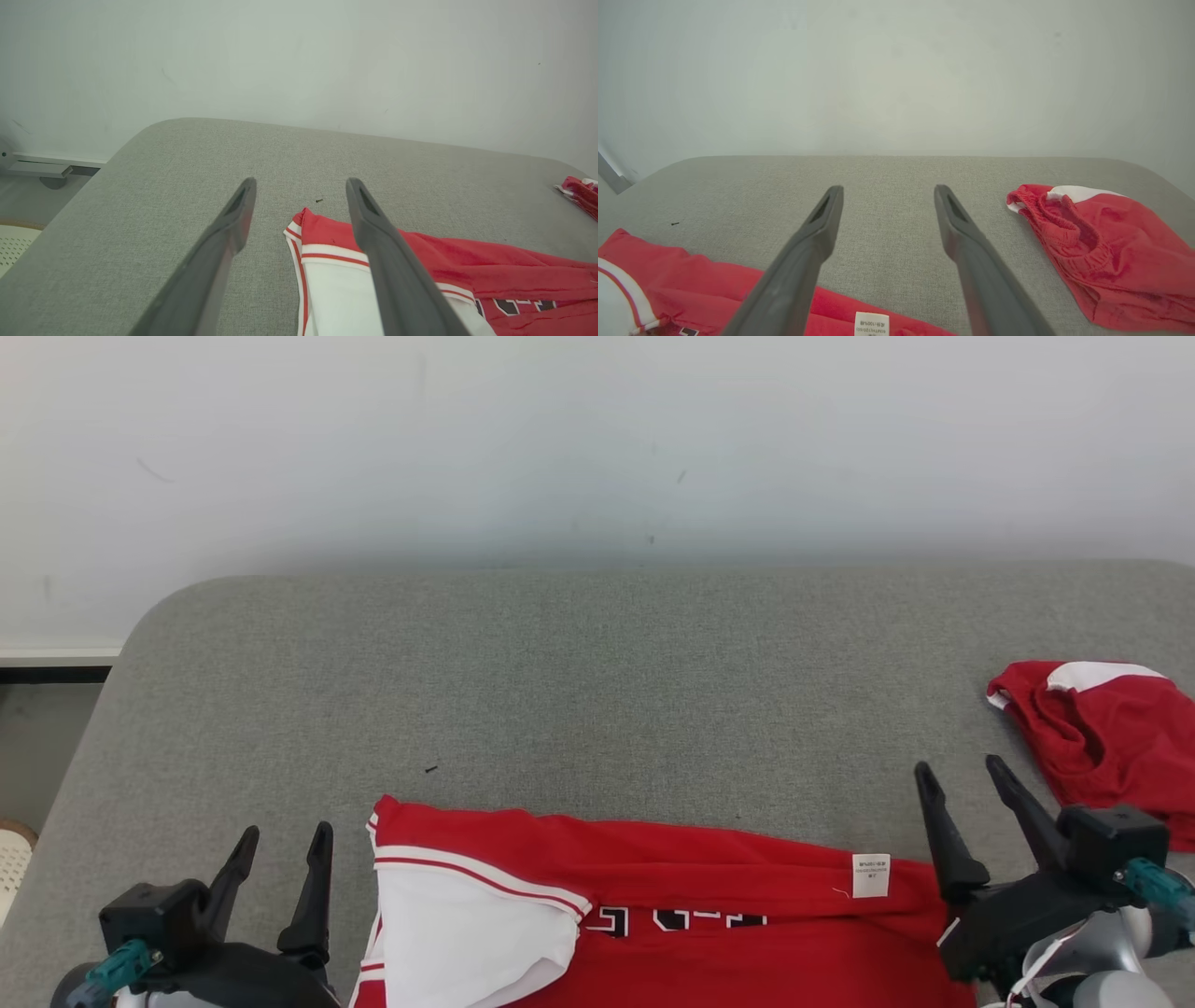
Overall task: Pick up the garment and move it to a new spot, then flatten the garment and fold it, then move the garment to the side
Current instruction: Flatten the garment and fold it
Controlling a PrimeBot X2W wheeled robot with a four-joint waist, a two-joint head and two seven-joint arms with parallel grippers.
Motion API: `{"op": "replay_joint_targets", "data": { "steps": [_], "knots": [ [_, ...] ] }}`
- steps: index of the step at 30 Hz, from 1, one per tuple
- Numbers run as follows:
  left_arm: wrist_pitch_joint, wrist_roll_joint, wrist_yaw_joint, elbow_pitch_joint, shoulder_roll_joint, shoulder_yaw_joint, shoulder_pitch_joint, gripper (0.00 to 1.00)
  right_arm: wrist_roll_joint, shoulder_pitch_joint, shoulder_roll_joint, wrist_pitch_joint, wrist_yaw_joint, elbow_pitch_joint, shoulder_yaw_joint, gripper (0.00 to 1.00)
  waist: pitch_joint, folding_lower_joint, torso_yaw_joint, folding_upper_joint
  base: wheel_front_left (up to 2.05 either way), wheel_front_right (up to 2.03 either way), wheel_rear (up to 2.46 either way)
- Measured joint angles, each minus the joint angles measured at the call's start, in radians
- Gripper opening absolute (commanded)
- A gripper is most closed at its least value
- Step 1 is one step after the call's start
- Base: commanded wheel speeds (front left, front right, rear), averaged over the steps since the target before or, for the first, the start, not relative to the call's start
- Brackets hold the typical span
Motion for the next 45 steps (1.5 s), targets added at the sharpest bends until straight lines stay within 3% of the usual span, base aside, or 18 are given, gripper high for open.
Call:
{"op": "replay_joint_targets", "data": {
  "steps": [13, 19, 33, 40, 45],
  "knots": [
    [0.008, -0.002, -0.002, -0.004, -0.004, -0.012, -0.009, 1.00, -0.059, 0.009, 0.001, 0.088, 0.000, 0.054, -0.096, 1.00, 0.026, 0.0000, 0.010, 0.0000, 0.00, 0.00, 0.00],
    [0.008, -0.002, -0.003, -0.005, -0.011, -0.021, -0.019, 1.00, -0.059, 0.012, 0.002, 0.247, 0.000, 0.100, -0.159, 1.00, 0.054, 0.0000, 0.020, 0.0000, 0.00, 0.00, 0.00],
    [0.005, -0.007, -0.019, 0.016, -0.029, -0.033, -0.050, 1.00, 0.023, 0.070, 0.002, 0.571, 0.000, -0.103, -0.134, 1.00, 0.106, 0.0001, 0.041, 0.0001, 0.00, 0.00, 0.00],
    [0.004, -0.009, -0.025, 0.023, -0.031, -0.038, -0.061, 1.00, -0.031, 0.048, 0.000, 0.538, -0.001, -0.143, -0.243, 1.00, 0.115, 0.0000, 0.041, 0.0000, 0.00, 0.00, 0.00],
    [0.004, -0.010, -0.027, 0.028, -0.031, -0.040, -0.063, 1.00, -0.049, 0.056, 0.000, 0.586, -0.001, -0.102, -0.230, 1.00, 0.114, 0.0000, 0.040, 0.0000, 0.00, 0.00, 0.00]
  ]
}}
